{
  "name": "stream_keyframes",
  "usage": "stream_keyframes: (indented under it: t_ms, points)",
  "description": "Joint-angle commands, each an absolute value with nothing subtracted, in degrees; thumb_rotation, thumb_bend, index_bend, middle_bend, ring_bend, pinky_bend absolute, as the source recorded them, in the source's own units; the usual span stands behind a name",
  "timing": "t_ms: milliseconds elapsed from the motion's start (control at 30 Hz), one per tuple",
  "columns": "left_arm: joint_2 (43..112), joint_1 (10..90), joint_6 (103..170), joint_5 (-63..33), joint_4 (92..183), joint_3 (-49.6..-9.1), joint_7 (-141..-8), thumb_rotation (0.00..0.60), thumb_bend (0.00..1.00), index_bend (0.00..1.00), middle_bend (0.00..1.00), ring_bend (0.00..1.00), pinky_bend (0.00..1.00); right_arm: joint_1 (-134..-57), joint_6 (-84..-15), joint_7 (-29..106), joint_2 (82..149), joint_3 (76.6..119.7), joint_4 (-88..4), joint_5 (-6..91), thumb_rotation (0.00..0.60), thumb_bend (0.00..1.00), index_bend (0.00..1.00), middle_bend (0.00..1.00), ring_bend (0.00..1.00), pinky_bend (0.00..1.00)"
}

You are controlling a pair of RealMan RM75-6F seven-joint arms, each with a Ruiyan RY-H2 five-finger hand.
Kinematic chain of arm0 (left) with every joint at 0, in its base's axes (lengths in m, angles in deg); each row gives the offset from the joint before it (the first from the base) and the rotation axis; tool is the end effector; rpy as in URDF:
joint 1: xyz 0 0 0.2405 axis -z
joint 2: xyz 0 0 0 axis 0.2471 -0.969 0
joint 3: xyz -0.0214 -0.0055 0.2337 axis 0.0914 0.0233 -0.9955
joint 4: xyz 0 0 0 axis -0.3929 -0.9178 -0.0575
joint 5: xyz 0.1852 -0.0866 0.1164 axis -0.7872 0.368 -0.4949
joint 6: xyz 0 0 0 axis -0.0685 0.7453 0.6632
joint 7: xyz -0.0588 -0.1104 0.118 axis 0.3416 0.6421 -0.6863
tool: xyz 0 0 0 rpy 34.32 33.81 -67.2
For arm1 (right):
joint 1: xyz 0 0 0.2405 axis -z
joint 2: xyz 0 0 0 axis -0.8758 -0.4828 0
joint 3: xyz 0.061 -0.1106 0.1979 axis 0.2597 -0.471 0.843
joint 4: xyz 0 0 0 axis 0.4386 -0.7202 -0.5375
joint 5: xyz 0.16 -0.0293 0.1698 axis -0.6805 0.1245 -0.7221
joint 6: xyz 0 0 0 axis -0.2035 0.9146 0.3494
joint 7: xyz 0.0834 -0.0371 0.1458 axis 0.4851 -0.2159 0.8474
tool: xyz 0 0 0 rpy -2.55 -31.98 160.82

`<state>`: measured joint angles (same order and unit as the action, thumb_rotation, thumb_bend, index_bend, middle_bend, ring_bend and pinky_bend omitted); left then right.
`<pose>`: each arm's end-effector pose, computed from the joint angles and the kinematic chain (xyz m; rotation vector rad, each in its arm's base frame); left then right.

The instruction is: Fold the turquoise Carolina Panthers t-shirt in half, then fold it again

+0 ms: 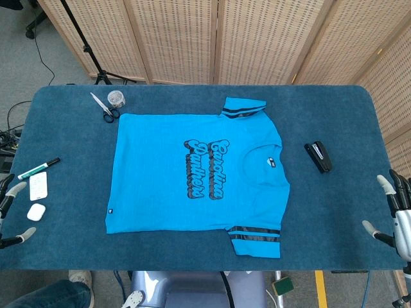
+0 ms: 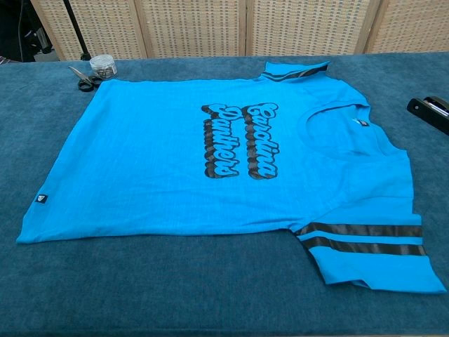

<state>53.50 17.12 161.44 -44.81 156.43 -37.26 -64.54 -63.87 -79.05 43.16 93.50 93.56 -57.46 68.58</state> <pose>-0.3055 0.1885 0.1544 -1.3961 -0.9248 -0.9926 -0.2986 -0.2075 0.1749 1.3084 -0.7584 1.0413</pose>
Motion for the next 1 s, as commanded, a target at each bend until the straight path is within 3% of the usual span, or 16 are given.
stream_keyframes:
  t_ms: [33, 567, 1000]
  points:
    - [53.5, 16.9, 161.7, -44.9, 156.4, -37.3, -64.4, 0.6, 0.02, 0.0, 0.0, 0.0, 0.0, -63.8, -79.0, 43.1, 93.4, 93.4, -57.6, 68.8, 0.6, 0.0, 0.0, 0.0, 0.0, 0.0]
    - [53.1, 17.4, 160.6, -44.9, 157.6, -37.5, -65.0, 0.6, 0.02, 0.0, 0.0, 0.0, 0.0, -64.8, -76.0, 39.2, 94.0, 90.5, -56.8, 73.0, 0.6, 0.0, 0.0, 0.0, 0.0, 0.0]
    - [53.8, 17.1, 161.0, -45.9, 157.6, -37.9, -66.2, 0.6, 0.02, 0.0, 0.0, 0.0, 0.0, -73.0, -67.9, 38.4, 101.5, 82.9, -46.8, 91.2, 0.6, 0.0, 0.28, 0.0, 0.0, 0.0]
